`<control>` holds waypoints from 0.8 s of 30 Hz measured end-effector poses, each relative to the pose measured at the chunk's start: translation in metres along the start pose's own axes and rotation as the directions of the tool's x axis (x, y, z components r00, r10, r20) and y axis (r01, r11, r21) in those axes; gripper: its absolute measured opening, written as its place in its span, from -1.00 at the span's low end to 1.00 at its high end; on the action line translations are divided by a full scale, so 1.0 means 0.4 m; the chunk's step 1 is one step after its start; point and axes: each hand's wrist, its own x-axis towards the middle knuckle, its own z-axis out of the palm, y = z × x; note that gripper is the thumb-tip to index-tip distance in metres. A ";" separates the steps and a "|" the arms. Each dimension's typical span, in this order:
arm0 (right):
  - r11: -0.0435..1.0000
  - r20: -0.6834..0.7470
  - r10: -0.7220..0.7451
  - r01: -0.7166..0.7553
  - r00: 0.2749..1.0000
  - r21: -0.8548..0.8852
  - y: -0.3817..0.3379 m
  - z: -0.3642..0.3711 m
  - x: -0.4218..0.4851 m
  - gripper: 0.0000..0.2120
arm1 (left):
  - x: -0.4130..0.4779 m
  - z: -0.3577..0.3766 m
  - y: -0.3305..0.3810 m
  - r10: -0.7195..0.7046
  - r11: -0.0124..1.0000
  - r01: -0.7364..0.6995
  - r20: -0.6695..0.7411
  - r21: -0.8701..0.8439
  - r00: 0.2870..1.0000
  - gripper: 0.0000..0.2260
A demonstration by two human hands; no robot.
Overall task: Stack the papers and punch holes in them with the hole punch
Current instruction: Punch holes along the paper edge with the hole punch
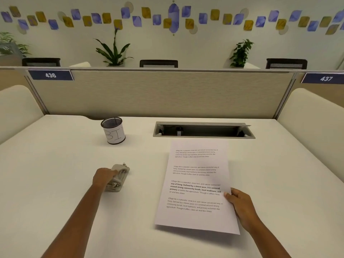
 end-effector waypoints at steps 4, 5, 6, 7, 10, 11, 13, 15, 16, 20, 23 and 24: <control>1.000 0.020 0.015 -0.015 1.000 0.023 -0.011 0.003 -0.011 -0.84 | -0.023 0.012 0.012 -0.015 0.976 0.044 0.134 -0.214 0.991 -0.77; 0.999 0.028 0.018 -0.019 0.999 0.034 -0.014 0.002 -0.014 -0.83 | -0.036 0.020 0.014 -0.027 0.954 0.079 0.180 -0.289 0.983 -0.78; 0.999 0.037 0.021 -0.023 0.999 0.047 -0.017 0.002 -0.018 -0.83 | -0.049 0.029 0.015 -0.034 0.927 0.118 0.234 -0.355 0.972 -0.80; 0.998 0.048 0.023 -0.026 0.999 0.056 -0.020 0.000 -0.021 -0.82 | -0.061 0.039 0.016 -0.027 0.905 0.147 0.290 -0.399 0.957 -0.82; 0.998 0.083 0.015 -0.021 0.996 0.064 -0.028 -0.005 -0.034 -0.80 | -0.092 0.073 0.025 0.018 0.859 0.199 0.417 -0.471 0.909 -0.87; 0.998 0.089 0.011 -0.016 0.996 0.061 -0.031 -0.007 -0.039 -0.80 | -0.100 0.084 0.028 0.033 0.849 0.211 0.447 -0.485 0.894 -0.88; 0.999 0.090 0.002 -0.006 0.996 0.047 -0.036 -0.009 -0.049 -0.80 | -0.114 0.107 0.035 0.055 0.828 0.235 0.492 -0.508 0.869 -0.87; 0.999 0.084 -0.009 0.006 0.996 0.036 -0.039 -0.012 -0.058 -0.80 | -0.127 0.128 0.043 0.078 0.807 0.253 0.521 -0.533 0.850 -0.88; 0.999 0.078 -0.016 0.013 0.997 0.032 -0.041 -0.014 -0.063 -0.80 | -0.134 0.136 0.047 0.090 0.797 0.258 0.529 -0.547 0.844 -0.89; 0.999 0.053 -0.032 0.031 0.998 0.014 -0.050 -0.024 -0.083 -0.79 | -0.154 0.159 0.061 0.127 0.757 0.259 0.523 -0.600 0.843 -0.90; 0.999 0.038 -0.044 0.044 0.998 0.003 -0.057 -0.029 -0.097 -0.80 | -0.168 0.166 0.067 0.148 0.763 0.243 0.528 -0.599 0.836 -0.85; 0.999 0.032 -0.048 0.049 0.998 -0.004 -0.059 -0.030 -0.100 -0.80 | -0.173 0.168 0.069 0.155 0.766 0.238 0.530 -0.597 0.834 -0.83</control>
